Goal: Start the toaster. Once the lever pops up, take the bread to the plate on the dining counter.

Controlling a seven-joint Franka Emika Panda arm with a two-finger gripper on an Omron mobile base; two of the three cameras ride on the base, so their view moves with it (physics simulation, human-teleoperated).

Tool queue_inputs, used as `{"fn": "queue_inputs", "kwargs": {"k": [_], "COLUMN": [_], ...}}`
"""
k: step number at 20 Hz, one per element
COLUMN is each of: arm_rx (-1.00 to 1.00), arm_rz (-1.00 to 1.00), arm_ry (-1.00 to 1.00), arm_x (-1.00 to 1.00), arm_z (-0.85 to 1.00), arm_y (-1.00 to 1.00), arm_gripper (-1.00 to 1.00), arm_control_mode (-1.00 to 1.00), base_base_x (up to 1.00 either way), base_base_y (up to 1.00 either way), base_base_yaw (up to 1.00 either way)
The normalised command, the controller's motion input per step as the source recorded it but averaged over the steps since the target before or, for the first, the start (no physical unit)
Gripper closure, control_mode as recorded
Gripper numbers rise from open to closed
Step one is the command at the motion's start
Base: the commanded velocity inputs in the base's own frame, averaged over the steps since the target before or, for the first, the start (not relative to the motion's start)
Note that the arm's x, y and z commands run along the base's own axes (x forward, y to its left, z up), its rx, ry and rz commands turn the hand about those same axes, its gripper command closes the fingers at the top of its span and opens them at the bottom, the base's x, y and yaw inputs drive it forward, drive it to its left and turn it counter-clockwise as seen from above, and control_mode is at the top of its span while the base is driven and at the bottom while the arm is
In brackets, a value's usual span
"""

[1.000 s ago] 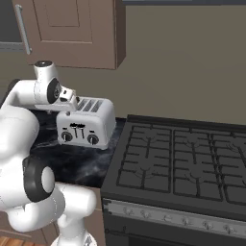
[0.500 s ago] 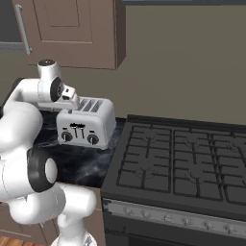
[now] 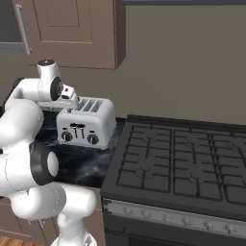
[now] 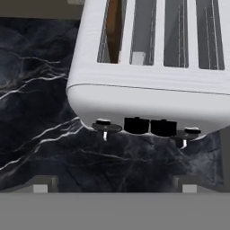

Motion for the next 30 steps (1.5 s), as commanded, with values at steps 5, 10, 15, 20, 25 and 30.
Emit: {"fn": "queue_inputs", "kwargs": {"k": [5, 10, 15, 20, 25, 30], "arm_rx": [0.0, 0.0, 0.0, 0.0, 0.0, 0.0], "arm_rz": [0.0, 0.0, 0.0, 0.0, 0.0, 0.0], "arm_ry": [0.0, 0.0, 0.0, 0.0, 0.0, 0.0], "arm_x": [0.05, 0.08, 0.04, 0.03, 0.0, 0.04], "arm_z": [-0.29, -0.36, -0.39, -0.34, -0.25, -0.06], "arm_y": [0.08, 0.0, 0.0, 0.0, 0.0, 0.01], "arm_gripper": [-1.0, -1.0, -1.0, -1.0, -1.0, -1.0], "arm_control_mode": [-1.0, -1.0, -1.0, -1.0, -1.0, -1.0], "base_base_x": [0.0, 0.0, 0.0, 0.0, 0.0, 0.0], "base_base_y": [0.0, 0.0, 0.0, 0.0, 0.0, 0.0], "base_base_yaw": [0.0, 0.0, 0.0, 0.0, 0.0, 0.0]}}
